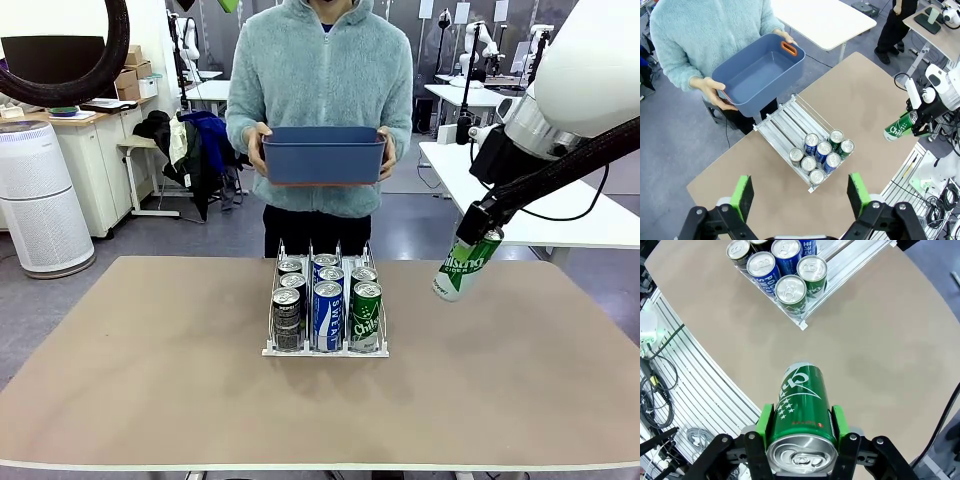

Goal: Fill the beverage cans into the dispenser.
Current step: Place the picked Sprite in the line of the Automatic Can Dispenser with the same cans.

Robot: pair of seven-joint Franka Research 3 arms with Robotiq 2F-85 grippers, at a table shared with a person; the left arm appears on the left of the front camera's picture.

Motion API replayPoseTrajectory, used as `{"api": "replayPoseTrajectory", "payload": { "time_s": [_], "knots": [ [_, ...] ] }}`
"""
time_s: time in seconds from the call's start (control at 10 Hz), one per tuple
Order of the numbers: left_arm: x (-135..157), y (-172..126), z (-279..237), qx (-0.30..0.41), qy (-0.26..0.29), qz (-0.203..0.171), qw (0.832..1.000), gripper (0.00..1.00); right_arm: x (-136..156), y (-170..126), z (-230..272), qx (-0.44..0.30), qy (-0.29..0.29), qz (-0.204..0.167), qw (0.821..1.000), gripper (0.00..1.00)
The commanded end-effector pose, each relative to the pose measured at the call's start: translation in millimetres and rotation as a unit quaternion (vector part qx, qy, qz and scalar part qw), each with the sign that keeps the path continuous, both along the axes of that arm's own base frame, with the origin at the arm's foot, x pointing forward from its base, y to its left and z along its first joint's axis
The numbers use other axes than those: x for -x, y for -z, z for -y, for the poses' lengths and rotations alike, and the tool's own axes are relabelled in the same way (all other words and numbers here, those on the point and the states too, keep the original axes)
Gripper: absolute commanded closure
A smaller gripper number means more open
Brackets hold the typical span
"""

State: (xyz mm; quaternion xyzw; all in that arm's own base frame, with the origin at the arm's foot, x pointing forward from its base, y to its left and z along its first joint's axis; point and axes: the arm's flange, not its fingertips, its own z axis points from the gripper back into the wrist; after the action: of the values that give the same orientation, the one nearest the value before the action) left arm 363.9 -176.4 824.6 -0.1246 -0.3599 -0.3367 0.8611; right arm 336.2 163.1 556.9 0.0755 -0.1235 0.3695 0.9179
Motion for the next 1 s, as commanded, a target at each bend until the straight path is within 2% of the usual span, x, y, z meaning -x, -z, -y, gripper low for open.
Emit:
{"api": "replayPoseTrajectory", "payload": {
  "time_s": [0.0,0.4,0.5,0.9],
  "knots": [
    [1,0,-2,0.002,-0.003,-0.001,1.0,0.0,21,15,-12,-0.005,0.0,0.013,1.0,0.42],
    [1,0,-2,0.002,-0.003,-0.001,1.0,0.0,57,27,-37,-0.008,-0.024,0.045,0.999,0.42],
    [1,0,-2,0.002,-0.003,-0.001,1.0,0.0,65,32,-42,0.012,0.01,0.079,0.997,0.42],
    [1,0,-2,0.002,-0.003,-0.001,1.0,0.0,87,48,-69,0.011,-0.027,0.099,0.995,0.42]
  ]
}}
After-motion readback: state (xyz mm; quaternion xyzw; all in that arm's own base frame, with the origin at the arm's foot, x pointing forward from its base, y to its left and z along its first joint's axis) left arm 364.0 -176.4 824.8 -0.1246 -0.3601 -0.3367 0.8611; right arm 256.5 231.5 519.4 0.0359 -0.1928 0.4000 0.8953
